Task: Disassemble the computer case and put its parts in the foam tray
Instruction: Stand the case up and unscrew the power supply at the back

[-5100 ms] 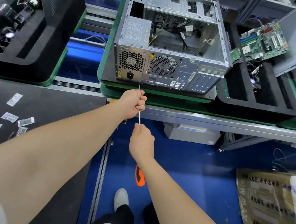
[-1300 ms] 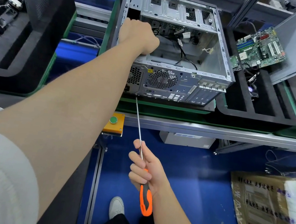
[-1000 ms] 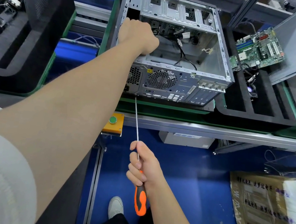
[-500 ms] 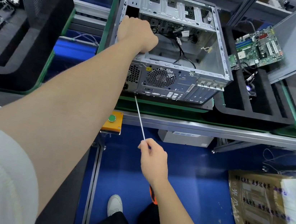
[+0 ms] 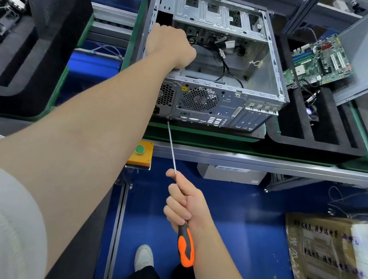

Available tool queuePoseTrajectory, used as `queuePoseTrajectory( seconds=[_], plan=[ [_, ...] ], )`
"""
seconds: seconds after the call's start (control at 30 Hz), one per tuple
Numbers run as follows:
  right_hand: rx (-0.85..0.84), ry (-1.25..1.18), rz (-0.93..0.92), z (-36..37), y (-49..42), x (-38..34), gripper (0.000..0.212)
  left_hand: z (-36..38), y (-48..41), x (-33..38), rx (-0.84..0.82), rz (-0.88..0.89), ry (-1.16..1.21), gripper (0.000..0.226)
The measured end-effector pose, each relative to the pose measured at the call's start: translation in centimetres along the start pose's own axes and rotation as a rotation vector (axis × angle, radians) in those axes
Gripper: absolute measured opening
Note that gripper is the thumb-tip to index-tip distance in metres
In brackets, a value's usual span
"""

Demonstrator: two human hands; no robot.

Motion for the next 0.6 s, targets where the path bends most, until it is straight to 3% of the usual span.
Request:
queuePoseTrajectory(
  seconds=[0.13, 0.3, 0.33, 0.43, 0.6],
  plan=[
    [0.258, 0.692, -0.093, -0.2, 0.7, -2.0, 0.031, 0.1, -0.1, 0.0, 0.004, -0.008, -0.006, 0.037],
    [0.74, 1.801, -0.103, 0.6, 0.4, -2.3, 0.017, -0.1, 0.2, 0.0, 0.008, -0.032, 0.022, 0.034],
    [0.796, 1.928, -0.113, 0.8, 0.4, -2.1, 0.016, -0.1, 0.3, 0.0, 0.016, -0.033, 0.031, 0.033],
    [0.834, 1.981, -0.144, 0.6, 0.4, -1.9, 0.016, -0.1, 0.8, -0.1, 0.032, -0.03, 0.074, 0.038],
    [0.723, 1.788, -0.156, -0.5, 0.4, -3.0, 0.024, -0.5, 1.2, -0.2, -0.031, -0.023, 0.209, 0.047]
  ],
)
Point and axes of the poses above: each hand's wrist, its own y-axis away from the middle knuckle, its own z-axis out of the palm, x = y × z, the point moved 4 cm from there along -y, towards the middle knuckle, and after that the axes turned 11 degrees about y, right-handed, at the moved point
